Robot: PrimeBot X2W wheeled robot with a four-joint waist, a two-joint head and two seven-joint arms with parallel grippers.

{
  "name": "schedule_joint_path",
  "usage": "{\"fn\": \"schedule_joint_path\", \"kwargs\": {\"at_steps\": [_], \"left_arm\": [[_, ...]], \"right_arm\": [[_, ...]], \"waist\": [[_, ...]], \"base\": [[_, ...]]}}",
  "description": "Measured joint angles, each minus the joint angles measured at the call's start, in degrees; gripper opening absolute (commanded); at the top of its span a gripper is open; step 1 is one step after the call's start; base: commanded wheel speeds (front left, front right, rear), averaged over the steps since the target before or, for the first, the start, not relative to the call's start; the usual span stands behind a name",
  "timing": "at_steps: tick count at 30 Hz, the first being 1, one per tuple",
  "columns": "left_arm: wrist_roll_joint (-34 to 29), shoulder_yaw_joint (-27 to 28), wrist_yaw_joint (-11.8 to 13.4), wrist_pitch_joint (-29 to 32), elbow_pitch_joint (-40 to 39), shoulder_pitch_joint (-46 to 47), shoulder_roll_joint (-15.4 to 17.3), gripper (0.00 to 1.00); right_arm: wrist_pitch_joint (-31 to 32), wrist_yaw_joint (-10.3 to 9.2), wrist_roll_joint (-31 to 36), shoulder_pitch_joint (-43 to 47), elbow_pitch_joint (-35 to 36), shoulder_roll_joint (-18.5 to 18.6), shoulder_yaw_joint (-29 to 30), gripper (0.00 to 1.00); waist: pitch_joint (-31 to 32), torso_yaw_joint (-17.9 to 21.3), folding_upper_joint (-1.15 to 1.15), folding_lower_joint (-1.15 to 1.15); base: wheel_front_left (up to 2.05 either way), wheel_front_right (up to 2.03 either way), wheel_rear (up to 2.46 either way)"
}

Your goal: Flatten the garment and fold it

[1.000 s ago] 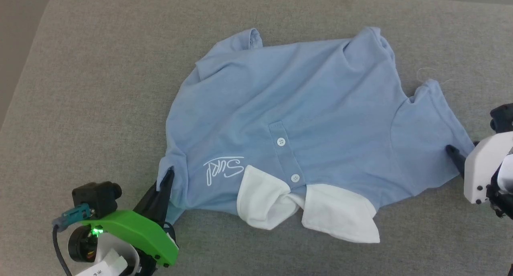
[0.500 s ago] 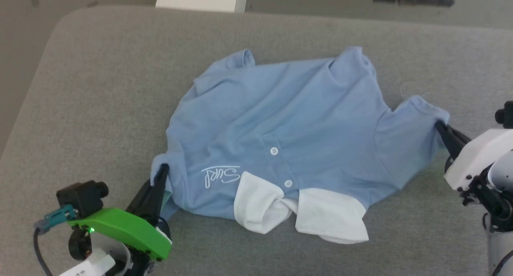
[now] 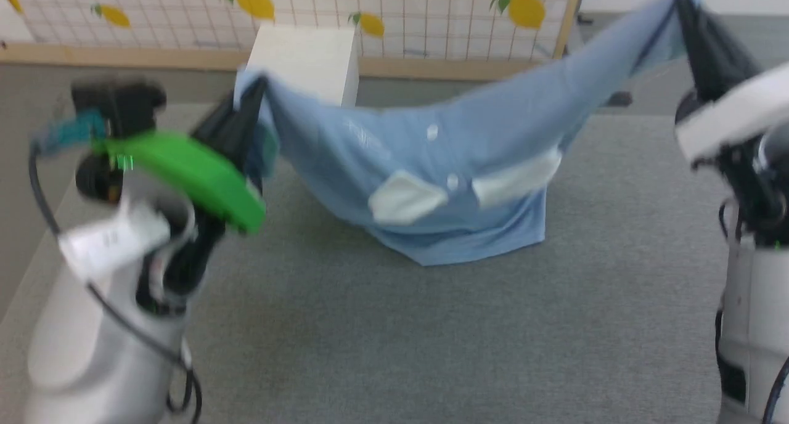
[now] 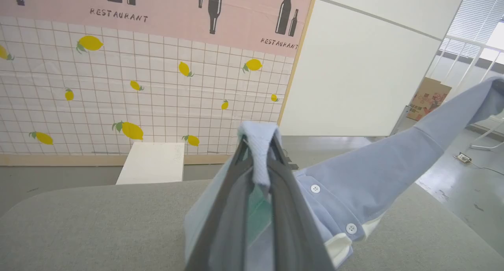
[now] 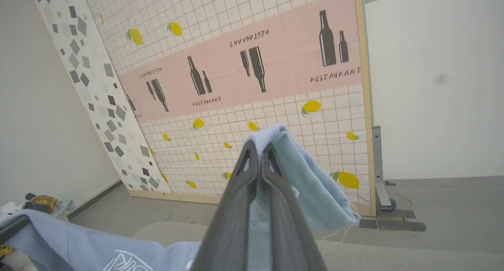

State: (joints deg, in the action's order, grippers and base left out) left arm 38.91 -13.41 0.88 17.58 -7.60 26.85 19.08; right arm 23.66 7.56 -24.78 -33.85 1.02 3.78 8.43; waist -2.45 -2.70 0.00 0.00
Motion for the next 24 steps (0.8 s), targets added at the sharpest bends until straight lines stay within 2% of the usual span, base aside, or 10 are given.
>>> {"fn": "schedule_joint_path", "kwargs": {"at_steps": [5, 12, 20, 24], "left_arm": [[1.49, -0.34, -0.57, 5.94, 7.57, 13.67, -0.04, 0.00], [1.30, -0.73, 0.07, 11.31, 18.53, 28.43, 0.22, 0.00], [0.21, -1.48, 2.38, 15.30, 24.92, 36.55, 0.33, 0.00], [-1.91, -1.92, 2.76, 16.37, 26.46, 39.15, 2.22, 0.00]], "right_arm": [[-0.32, 0.00, 2.79, -11.14, -2.35, 0.87, -1.71, 0.00], [-0.48, 0.00, 7.55, -25.21, -11.93, 1.76, -3.32, 0.00], [-0.20, 0.01, 13.54, -34.33, -24.20, 1.94, -2.60, 0.00], [-0.33, 0.01, 17.33, -37.78, -28.35, 1.72, -1.27, 0.00]], "waist": [[2.80, 1.30, 0.00, 0.00], [4.48, 3.40, 0.00, 0.00], [2.30, 4.55, 0.00, 0.00], [-0.65, 4.95, 0.00, 0.00]], "base": [[0.00, 0.00, 0.00], [0.00, 0.00, 0.00], [0.00, 0.00, 0.00], [0.00, 0.00, 0.00]]}}
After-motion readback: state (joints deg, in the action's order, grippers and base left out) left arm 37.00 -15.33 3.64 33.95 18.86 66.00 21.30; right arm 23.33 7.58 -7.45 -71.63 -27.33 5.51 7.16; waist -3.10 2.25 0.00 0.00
